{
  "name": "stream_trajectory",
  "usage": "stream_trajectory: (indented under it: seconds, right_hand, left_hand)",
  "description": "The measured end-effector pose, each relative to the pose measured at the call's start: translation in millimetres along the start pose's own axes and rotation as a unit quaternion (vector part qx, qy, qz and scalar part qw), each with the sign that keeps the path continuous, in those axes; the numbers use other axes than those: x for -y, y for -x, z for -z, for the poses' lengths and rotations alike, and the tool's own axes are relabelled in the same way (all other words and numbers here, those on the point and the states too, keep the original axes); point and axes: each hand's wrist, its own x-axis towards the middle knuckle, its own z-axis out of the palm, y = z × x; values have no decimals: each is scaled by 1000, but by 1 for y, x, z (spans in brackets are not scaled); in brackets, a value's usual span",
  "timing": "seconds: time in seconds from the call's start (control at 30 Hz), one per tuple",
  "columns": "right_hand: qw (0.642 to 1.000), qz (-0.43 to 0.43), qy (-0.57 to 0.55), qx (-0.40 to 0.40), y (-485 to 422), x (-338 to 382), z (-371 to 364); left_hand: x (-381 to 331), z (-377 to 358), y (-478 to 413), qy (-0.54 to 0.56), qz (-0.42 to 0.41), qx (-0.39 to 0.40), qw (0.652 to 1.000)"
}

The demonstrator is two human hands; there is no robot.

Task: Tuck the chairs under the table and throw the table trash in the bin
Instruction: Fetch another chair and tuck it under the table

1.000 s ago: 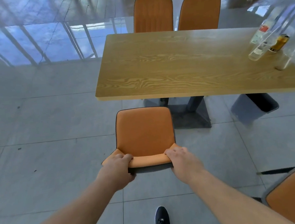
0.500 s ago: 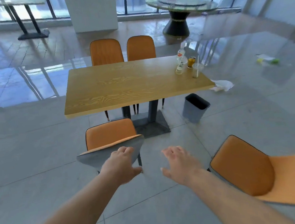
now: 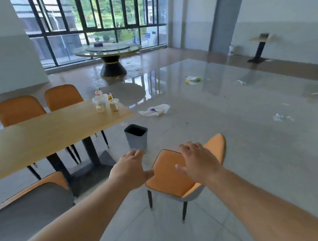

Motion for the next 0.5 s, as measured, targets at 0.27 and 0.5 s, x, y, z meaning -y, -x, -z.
stream_trajectory:
  seconds: [0.27,0.5]
  right_hand:
    - [993,-113,25,2,72,-224,40]
    - [995,-101,7,27,30,-305,16]
  left_hand:
    - [-226,-70,-46,28,-91,14,995]
    - [-281,-129,-130,34,-67,39,996]
